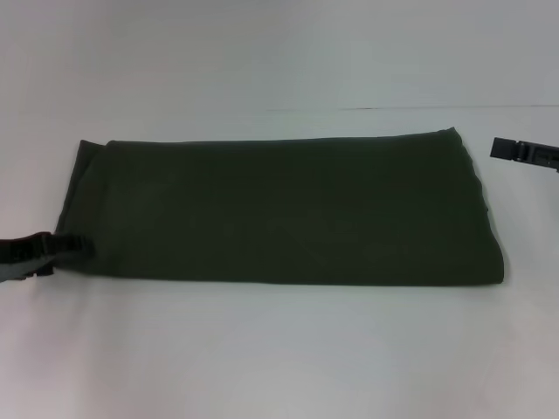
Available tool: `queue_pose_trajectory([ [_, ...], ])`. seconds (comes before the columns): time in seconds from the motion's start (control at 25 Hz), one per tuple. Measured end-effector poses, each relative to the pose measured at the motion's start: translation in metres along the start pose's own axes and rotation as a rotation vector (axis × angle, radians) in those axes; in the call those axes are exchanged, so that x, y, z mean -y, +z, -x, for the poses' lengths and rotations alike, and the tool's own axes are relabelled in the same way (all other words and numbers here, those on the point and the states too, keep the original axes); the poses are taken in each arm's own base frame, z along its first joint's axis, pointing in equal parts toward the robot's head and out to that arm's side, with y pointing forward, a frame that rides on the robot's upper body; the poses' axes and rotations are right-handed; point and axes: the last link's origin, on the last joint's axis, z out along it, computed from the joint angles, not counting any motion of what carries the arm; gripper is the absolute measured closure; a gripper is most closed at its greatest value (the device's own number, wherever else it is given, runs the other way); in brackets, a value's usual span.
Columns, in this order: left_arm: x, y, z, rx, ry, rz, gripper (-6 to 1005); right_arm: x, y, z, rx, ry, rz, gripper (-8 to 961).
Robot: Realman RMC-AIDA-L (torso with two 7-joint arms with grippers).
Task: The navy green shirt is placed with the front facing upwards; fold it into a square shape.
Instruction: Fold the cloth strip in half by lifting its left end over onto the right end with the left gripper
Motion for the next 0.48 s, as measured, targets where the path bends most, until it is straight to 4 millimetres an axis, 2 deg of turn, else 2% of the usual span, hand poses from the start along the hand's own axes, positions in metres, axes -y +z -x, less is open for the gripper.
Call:
queue_pose_trajectory([
  [0.48, -0.017, 0.01, -0.018, -0.03, 0.033, 0.012, 182, 0.001, -0.003, 0.0, 0.007, 0.007, 0.0, 36],
])
